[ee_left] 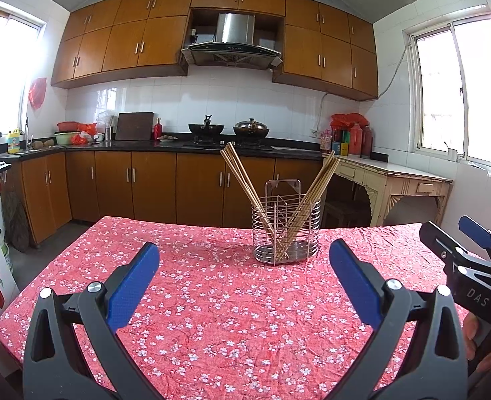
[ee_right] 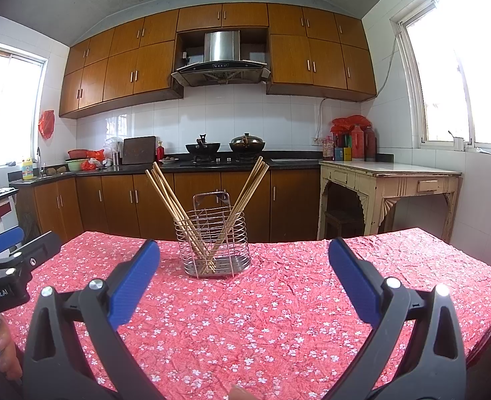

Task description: Organize utensils

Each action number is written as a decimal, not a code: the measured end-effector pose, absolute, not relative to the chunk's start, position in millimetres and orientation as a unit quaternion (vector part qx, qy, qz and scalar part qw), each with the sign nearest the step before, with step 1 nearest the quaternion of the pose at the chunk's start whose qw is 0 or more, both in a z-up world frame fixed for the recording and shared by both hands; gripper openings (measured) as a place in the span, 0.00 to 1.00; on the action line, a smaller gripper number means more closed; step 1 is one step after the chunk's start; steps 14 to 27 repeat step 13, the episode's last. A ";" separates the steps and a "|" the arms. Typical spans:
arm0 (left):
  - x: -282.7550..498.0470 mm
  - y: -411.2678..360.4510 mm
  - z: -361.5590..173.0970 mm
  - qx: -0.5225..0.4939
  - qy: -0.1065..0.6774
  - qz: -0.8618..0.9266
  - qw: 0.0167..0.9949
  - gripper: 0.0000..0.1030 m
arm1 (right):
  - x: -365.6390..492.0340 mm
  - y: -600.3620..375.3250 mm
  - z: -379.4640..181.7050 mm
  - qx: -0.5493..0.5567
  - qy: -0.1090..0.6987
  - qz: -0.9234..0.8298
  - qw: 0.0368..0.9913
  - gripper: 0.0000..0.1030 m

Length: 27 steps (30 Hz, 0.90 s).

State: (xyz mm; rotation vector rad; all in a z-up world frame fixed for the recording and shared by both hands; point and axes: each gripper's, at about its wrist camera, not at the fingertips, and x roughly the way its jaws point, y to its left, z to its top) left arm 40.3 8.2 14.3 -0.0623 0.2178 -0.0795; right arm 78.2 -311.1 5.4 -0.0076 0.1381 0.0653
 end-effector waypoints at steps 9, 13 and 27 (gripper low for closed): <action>39.1 9.1 15.3 -0.032 0.105 -0.036 0.993 0.98 | 78.2 -311.2 5.5 -0.003 0.069 0.033 0.997 0.96; 40.4 10.8 15.6 -0.035 0.107 -0.036 0.993 0.98 | 77.6 -309.6 6.7 -0.001 0.068 0.032 0.997 0.96; 40.4 10.8 15.6 -0.035 0.107 -0.036 0.993 0.98 | 77.6 -309.6 6.7 -0.001 0.068 0.032 0.997 0.96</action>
